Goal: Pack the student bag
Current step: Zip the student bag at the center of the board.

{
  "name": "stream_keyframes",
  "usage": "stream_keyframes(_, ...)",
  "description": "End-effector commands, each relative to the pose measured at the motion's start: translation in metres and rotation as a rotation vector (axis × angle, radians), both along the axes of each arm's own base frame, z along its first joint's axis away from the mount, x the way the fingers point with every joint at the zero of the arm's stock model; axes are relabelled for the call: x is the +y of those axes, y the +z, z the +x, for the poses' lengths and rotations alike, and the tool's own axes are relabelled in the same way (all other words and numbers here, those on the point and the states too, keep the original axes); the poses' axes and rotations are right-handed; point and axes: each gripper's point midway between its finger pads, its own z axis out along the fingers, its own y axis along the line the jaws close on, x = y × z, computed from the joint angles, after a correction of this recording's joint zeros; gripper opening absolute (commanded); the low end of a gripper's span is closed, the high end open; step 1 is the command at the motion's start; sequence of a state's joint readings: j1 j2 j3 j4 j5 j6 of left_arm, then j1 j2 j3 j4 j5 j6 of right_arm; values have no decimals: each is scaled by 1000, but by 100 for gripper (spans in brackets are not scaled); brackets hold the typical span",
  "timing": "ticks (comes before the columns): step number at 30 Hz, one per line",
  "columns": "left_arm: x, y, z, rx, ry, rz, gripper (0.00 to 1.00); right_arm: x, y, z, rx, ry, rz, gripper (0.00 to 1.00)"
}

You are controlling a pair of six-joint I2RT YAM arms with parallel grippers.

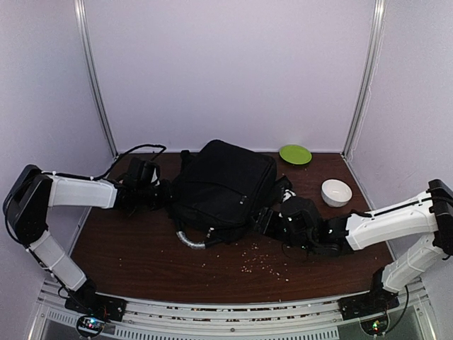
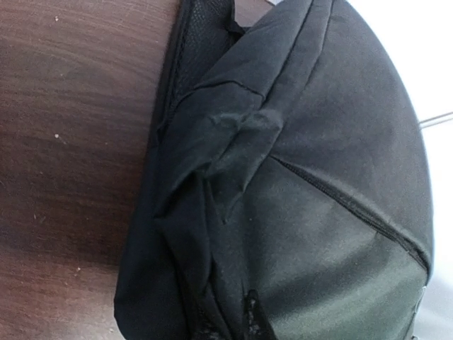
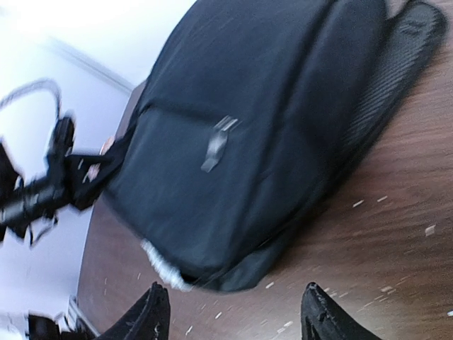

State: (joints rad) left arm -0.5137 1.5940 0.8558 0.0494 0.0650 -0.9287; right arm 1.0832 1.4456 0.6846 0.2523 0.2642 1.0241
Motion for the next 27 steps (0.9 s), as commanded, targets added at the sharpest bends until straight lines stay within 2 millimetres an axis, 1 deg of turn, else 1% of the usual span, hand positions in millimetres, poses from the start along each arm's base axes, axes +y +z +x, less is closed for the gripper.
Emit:
stream_keyframes(1, -7, 22, -12, -50, 11, -144, 0, -55, -10, 28, 25, -189, -3, 63)
stream_keyframes(3, -11, 23, -24, -48, 29, -185, 0, -69, -10, 40, 32, -227, 10, 64)
stream_keyframes(4, -15, 22, -30, -44, 36, -201, 0, -72, -9, 46, 34, -233, 20, 64)
stream_keyframes(6, -24, 23, -42, -34, 45, -226, 0, -70, -7, 61, 44, -222, 24, 64)
stream_keyframes(7, -29, 24, -47, -33, 44, -235, 0, -65, -6, 69, 54, -202, 19, 64)
stream_keyframes(8, -37, 24, -54, -27, 36, -242, 0, -58, -6, 76, 65, -175, 15, 64)
stream_keyframes(9, -38, 24, -57, -23, 50, -247, 0, -51, -9, 82, 87, -146, 11, 64)
stream_keyframes(10, -44, 24, -64, -17, 47, -256, 0, -42, -11, 88, 104, -114, 14, 64)
stream_keyframes(14, -50, 19, -79, 16, 85, -300, 0, -2, -26, 101, 180, 32, 10, 63)
stream_keyframes(16, -57, 20, -83, 13, 86, -333, 0, 27, -24, 101, 205, 150, 34, 62)
stream_keyframes(17, -61, 19, -85, 17, 82, -343, 0, 37, -18, 101, 200, 193, 49, 61)
stream_keyframes(18, -65, 20, -86, 20, 76, -351, 0, 40, -10, 104, 178, 202, 51, 60)
stream_keyframes(20, -71, 16, -86, 38, 71, -357, 0, 28, 11, 108, 103, 159, 23, 60)
stream_keyframes(22, -75, 14, -85, 47, 67, -375, 0, 6, 29, 101, 12, 104, -60, 60)
stream_keyframes(23, -76, 14, -85, 47, 67, -384, 0, -6, 39, 94, -43, 70, -110, 61)
stream_keyframes(24, -78, 15, -84, 48, 67, -391, 0, -17, 43, 83, -81, 45, -173, 61)
stream_keyframes(25, -79, 17, -84, 47, 66, -400, 0, -23, 50, 70, -127, 25, -219, 62)
stream_keyframes(26, -81, 18, -83, 45, 62, -406, 0, -29, 53, 58, -159, 15, -253, 63)
stream_keyframes(27, -83, 21, -82, 45, 58, -412, 0, -30, 54, 44, -185, 17, -272, 63)
